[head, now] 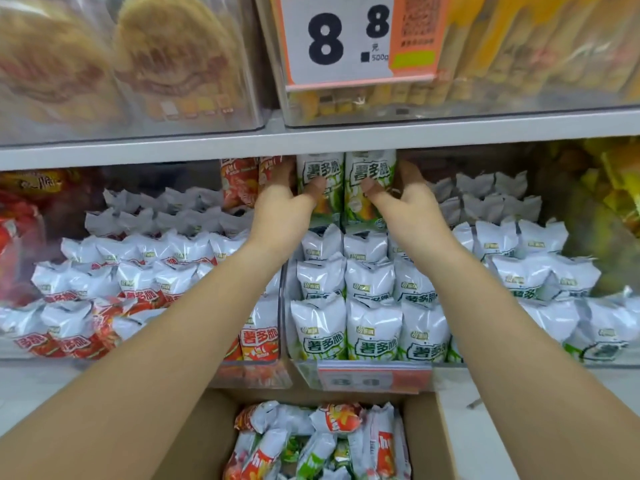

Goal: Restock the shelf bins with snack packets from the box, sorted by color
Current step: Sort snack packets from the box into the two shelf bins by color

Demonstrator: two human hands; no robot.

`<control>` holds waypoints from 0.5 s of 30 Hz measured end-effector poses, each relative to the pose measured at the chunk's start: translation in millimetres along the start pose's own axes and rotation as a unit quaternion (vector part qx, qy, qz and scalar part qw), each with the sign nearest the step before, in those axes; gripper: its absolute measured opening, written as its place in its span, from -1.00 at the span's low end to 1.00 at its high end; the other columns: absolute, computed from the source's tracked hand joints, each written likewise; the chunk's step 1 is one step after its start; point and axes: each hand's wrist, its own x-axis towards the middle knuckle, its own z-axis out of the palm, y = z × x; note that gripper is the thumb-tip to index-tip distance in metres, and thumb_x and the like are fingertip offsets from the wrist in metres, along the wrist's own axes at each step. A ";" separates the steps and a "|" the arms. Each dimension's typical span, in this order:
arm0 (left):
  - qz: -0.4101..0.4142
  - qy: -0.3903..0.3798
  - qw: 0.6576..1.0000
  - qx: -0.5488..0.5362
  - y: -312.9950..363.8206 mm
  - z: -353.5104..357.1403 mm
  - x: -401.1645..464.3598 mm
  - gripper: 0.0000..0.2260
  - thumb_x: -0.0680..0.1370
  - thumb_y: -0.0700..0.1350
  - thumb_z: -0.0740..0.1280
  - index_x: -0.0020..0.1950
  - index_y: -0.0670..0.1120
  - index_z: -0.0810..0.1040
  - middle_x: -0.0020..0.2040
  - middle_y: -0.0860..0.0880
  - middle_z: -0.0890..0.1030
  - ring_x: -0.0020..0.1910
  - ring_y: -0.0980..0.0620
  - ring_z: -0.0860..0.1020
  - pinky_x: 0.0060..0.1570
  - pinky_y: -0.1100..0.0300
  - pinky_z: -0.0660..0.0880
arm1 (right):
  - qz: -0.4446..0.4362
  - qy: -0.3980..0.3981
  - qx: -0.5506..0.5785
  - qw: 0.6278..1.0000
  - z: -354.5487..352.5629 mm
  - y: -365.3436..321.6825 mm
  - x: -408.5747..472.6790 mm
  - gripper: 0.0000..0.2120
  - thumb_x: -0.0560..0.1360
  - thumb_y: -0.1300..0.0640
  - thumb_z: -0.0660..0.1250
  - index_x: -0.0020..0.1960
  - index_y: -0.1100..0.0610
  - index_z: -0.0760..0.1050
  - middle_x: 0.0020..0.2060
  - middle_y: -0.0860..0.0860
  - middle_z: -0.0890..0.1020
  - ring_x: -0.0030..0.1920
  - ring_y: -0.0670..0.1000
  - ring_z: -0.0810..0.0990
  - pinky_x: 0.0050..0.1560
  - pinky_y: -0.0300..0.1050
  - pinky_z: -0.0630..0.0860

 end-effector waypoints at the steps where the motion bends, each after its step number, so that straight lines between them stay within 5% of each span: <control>1: 0.001 -0.001 1.000 0.013 -3.0 -0.3 -0.8 -0.69 0.58 -0.09 0.31 0.30 -0.15 0.45 0.14 -0.09 0.59 0.13 -0.12 0.54 0.02 0.19 0.40 | -0.003 -0.007 -0.004 1.000 1.4 0.8 -0.3 -0.62 0.57 0.04 0.30 0.33 0.13 0.33 0.06 0.05 0.59 0.07 0.06 0.56 0.00 -0.16 0.45; 7: 0.013 0.005 0.999 0.033 -1.7 0.0 -2.2 -0.72 0.60 -0.09 0.28 0.27 -0.17 0.44 0.06 -0.06 0.57 0.07 -0.08 0.52 -0.06 0.24 0.34 | -0.011 0.022 0.038 0.999 6.3 -1.9 -1.9 -0.59 0.56 0.06 0.32 0.33 0.18 0.32 0.05 0.05 0.60 0.08 0.07 0.58 0.17 0.04 0.51; 15: 0.010 -0.012 0.993 0.119 -8.0 -1.4 2.5 -0.71 0.59 0.02 0.26 0.21 -0.13 0.42 0.08 -0.19 0.56 0.13 -0.25 0.47 0.09 -0.02 0.45 | -0.009 -0.002 -0.024 1.000 5.8 6.1 -3.3 -0.57 0.57 0.04 0.30 0.35 0.16 0.28 -0.03 0.00 0.56 0.03 0.10 0.56 0.00 -0.05 0.48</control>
